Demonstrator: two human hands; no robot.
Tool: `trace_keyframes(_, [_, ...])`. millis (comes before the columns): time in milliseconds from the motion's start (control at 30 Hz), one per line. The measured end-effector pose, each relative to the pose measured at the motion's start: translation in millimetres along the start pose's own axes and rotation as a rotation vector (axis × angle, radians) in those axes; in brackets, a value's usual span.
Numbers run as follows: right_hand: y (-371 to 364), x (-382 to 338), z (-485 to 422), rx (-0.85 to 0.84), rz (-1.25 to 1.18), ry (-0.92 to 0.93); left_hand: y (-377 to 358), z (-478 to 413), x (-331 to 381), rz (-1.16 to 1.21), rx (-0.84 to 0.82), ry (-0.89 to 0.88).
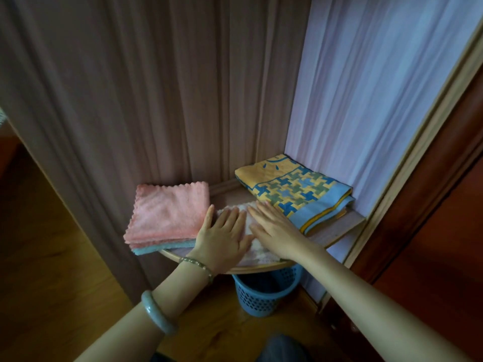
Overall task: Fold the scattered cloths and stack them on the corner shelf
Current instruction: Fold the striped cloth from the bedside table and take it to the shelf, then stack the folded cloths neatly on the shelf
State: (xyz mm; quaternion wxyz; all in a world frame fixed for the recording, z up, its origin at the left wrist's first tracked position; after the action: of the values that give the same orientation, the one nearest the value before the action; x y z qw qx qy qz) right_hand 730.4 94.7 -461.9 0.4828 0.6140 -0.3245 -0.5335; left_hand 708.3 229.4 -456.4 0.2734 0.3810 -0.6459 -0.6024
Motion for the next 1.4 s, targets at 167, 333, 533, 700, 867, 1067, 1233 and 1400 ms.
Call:
trace_keyframes(167, [38, 7, 7, 0.148, -0.422, -0.066, 28, 1, -12, 0.13, 0.113, 0.019])
trace_keyframes(333, [64, 18, 8, 0.268, -0.59, -0.103, 38, 16, -52, 0.142, 0.214, 0.138])
trace_keyframes(533, [74, 3, -15, 0.35, -0.628, -0.066, 36, 32, -73, 0.144, 0.222, 0.152])
trace_keyframes(700, [71, -9, -34, 0.307, -0.55, -0.049, 35, 37, -89, 0.259, 0.195, 0.173])
trace_keyframes(867, [59, -23, -47, 0.212, -0.659, -0.056, 33, 40, -106, 0.255, 0.218, 0.181])
trace_keyframes(1067, [40, -46, -59, 0.054, -0.863, -0.158, 33, 43, -110, 0.236, 0.14, 0.307])
trace_keyframes(1233, [25, -75, -59, -0.197, -1.181, -0.265, 34, 61, -166, 0.594, 0.267, 0.751])
trace_keyframes(1400, [9, -93, -63, -0.254, -1.013, -0.312, 16, 78, -186, 0.84, 0.177, 0.886])
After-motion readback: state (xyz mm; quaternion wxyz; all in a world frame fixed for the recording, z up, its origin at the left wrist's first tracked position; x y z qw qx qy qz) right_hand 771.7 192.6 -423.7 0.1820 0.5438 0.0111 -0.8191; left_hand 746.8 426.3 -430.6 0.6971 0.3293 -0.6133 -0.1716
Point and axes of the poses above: each hand's wrist, its own z-axis away from the middle knuckle, its own y-axis out of the back of the hand, x = y × z, the point moved 5 cm from there along -z, towards the middle knuckle, and after that the axes turned 6 degrees about -y, right-handed, at the moved point
